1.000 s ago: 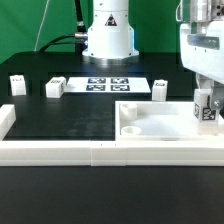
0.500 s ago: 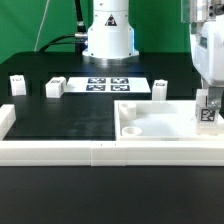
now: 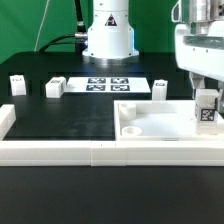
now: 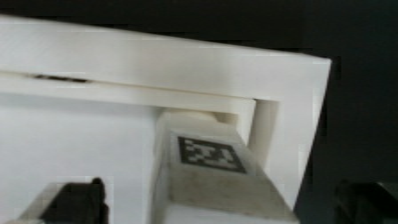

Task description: Assemble one leg

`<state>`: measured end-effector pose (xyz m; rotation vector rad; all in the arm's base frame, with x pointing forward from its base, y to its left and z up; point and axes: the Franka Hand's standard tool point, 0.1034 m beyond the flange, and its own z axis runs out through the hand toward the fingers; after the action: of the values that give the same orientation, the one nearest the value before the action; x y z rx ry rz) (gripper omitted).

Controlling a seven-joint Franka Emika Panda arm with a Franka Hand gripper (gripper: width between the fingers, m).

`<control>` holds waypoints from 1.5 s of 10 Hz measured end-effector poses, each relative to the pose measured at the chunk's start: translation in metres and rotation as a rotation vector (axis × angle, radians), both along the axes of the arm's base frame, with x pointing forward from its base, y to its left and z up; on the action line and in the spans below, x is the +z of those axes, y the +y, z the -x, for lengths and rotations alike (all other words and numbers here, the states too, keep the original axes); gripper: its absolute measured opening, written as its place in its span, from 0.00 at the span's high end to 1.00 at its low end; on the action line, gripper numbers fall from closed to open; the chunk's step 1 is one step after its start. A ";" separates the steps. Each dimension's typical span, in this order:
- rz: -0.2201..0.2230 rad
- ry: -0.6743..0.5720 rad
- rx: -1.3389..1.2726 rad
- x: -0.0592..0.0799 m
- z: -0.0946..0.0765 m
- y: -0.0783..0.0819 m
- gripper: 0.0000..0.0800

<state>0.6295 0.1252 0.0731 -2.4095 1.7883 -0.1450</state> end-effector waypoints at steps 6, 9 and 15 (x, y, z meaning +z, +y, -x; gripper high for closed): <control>0.112 0.022 0.657 0.004 0.000 0.003 0.19; 0.180 0.014 1.005 0.005 -0.004 -0.013 0.19; 0.213 -0.003 1.153 0.004 -0.006 -0.018 0.64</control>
Offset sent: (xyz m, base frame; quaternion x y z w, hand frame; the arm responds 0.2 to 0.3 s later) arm 0.0052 0.0119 0.0045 -0.0438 -0.0101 -0.2485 0.9676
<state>0.6357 0.1069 0.0776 -3.1228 0.1713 -0.1990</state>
